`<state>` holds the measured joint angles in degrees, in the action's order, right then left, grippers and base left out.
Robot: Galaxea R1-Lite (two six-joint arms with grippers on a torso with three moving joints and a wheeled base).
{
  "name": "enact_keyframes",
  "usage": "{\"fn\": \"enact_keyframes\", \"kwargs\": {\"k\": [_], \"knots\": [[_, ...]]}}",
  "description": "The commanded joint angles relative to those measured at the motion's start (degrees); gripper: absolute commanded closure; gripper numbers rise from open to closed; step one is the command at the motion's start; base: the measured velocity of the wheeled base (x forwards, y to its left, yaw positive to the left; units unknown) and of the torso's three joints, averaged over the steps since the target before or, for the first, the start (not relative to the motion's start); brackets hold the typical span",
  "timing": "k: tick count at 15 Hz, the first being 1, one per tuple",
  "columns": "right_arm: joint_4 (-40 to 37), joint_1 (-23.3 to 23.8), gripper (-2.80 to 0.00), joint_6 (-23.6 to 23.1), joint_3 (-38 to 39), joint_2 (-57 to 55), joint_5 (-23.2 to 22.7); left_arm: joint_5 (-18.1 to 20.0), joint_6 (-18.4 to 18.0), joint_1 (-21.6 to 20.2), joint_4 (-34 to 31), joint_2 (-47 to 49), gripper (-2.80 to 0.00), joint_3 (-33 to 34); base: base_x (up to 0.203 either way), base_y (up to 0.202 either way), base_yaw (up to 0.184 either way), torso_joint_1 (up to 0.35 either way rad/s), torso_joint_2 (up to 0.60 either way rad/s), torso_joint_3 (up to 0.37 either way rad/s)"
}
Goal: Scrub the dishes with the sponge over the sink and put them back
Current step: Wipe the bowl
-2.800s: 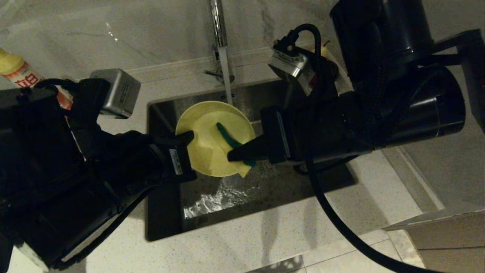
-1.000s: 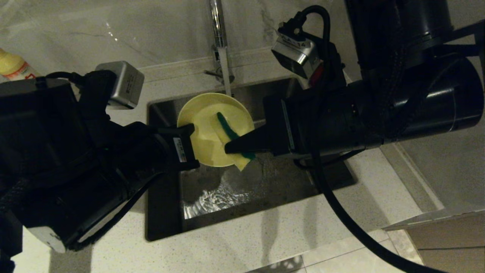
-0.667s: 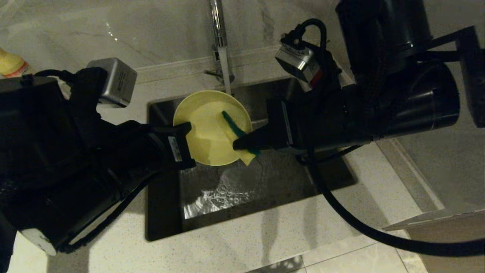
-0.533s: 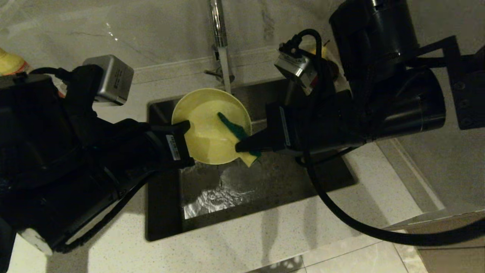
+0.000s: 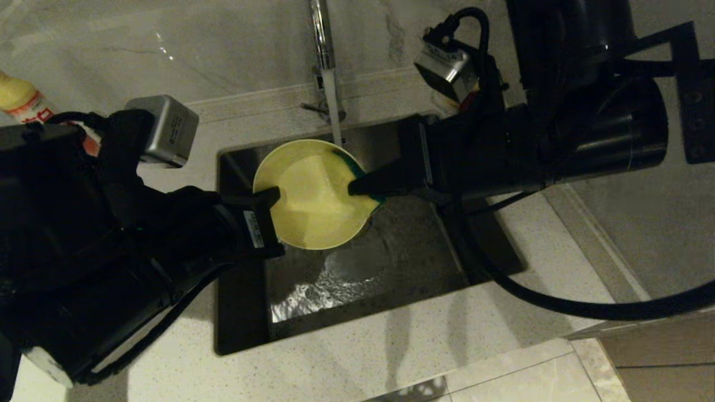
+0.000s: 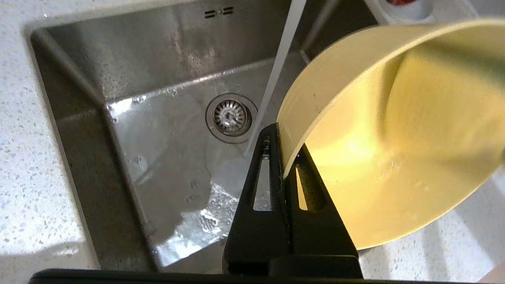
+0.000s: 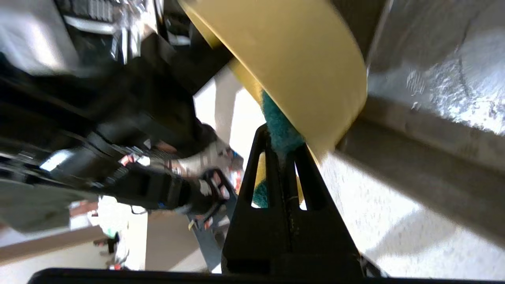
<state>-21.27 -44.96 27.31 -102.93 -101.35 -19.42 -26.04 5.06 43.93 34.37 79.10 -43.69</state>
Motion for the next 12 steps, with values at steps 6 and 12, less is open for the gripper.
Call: {"fn": "enact_keyframes", "kwargs": {"k": [6,12], "knots": [[-1.0,-2.1,0.00,-0.1,-7.4,-1.3,-0.2,0.0,0.0,0.0,0.1,0.1,0.00,1.0,0.000,0.000,0.000,0.000,0.00,0.000],[-1.2,-3.8,0.00,0.1,-6.6,0.7,-0.1,0.0,0.7,-0.2,0.2,0.5,0.00,2.3,0.000,0.000,0.000,0.000,0.00,0.000]]}}
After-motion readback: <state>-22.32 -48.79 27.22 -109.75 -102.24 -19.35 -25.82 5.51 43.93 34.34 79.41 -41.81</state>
